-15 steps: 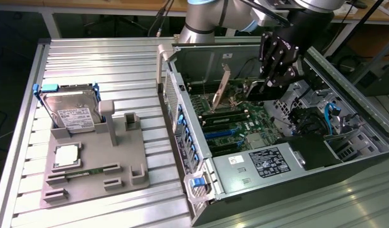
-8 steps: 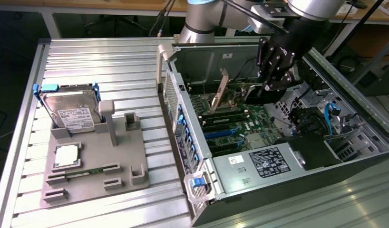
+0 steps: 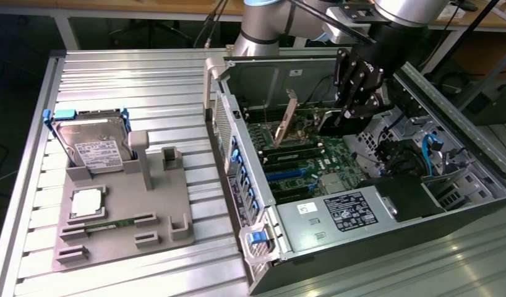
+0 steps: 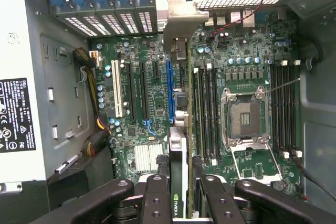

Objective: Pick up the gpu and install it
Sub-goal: 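Insert the gpu into the slot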

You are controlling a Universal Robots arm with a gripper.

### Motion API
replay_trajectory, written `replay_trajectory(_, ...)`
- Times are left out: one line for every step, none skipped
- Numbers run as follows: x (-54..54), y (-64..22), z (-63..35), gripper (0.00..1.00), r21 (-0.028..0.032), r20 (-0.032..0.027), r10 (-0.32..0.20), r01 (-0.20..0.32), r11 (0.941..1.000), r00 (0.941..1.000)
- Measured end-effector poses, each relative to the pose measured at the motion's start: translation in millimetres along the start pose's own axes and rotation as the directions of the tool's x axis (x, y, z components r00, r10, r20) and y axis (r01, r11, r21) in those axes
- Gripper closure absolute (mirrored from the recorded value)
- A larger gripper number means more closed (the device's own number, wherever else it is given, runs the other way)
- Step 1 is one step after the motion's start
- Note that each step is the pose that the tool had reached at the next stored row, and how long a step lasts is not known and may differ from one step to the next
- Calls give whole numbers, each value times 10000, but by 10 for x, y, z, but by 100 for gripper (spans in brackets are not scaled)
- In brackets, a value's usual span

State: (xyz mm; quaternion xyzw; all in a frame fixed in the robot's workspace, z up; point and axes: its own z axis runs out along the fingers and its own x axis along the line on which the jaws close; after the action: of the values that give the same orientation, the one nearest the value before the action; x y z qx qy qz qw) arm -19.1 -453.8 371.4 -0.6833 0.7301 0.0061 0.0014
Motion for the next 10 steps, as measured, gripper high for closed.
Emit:
replay_trajectory(0,0,0,73,0,0,0,0,10000,10000)
replay_trajectory(0,0,0,73,0,0,0,0,10000,10000)
replay_trajectory(0,0,1,73,0,-1,0,0,10000,10000)
replay_trajectory(0,0,7,73,1,2,0,0,10000,10000)
replay_trajectory(0,0,16,73,1,2,-2,2,10000,10000)
replay_trajectory(1,0,26,73,0,1,-7,7,10000,10000)
replay_trajectory(0,0,41,73,0,0,-25,25,10000,10000)
replay_trajectory(1,2,54,73,0,0,-62,62,10000,10000)
replay_trajectory(1,3,66,73,-1,-1,-134,134,9999,9999)
replay_trajectory(1,3,79,73,-2,-1,-207,207,9998,9998)
